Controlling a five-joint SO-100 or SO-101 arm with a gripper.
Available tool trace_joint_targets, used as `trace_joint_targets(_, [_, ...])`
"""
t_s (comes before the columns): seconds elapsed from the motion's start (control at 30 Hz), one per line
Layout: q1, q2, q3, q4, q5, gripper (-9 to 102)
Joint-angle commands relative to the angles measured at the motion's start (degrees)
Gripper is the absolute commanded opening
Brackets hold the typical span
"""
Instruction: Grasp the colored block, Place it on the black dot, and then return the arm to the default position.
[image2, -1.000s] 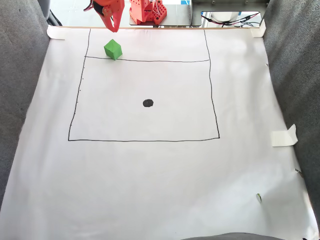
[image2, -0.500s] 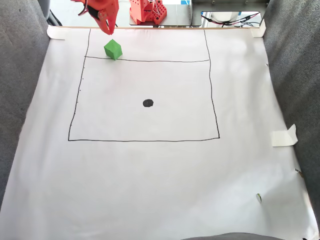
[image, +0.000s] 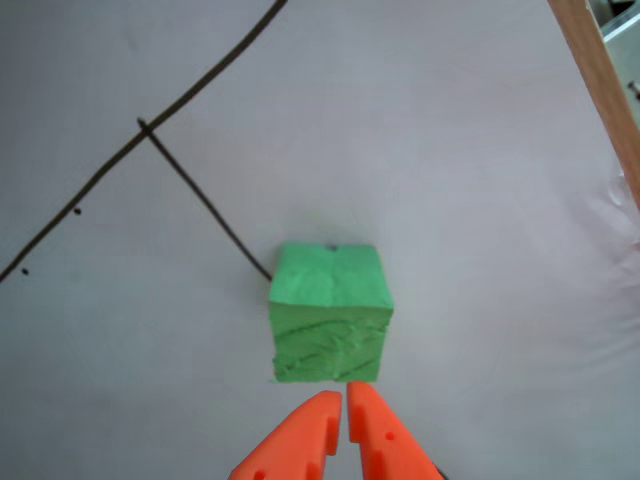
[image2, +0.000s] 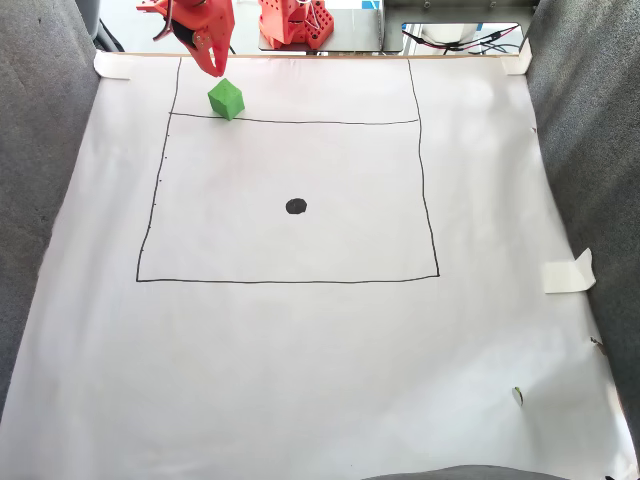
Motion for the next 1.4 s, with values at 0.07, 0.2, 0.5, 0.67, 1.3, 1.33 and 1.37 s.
trace_joint_targets(0.07, [0.1,0.1,-1.1,-0.7,-0.8,0])
trace_joint_targets(0.2, [-0.3,0.3,0.4,-2.4,-1.5,0])
trace_joint_targets(0.5, [-1.6,-0.8,2.7,-2.9,-5.1,15])
trace_joint_targets(0.67, [-1.5,-0.5,2.9,-2.0,-6.2,19])
trace_joint_targets(1.3, [-0.6,-1.2,6.7,-2.0,-8.3,31])
trace_joint_targets(1.33, [-0.6,-1.2,7.1,-2.7,-8.3,32])
trace_joint_targets(1.37, [-0.6,-1.2,7.6,-3.2,-8.3,32])
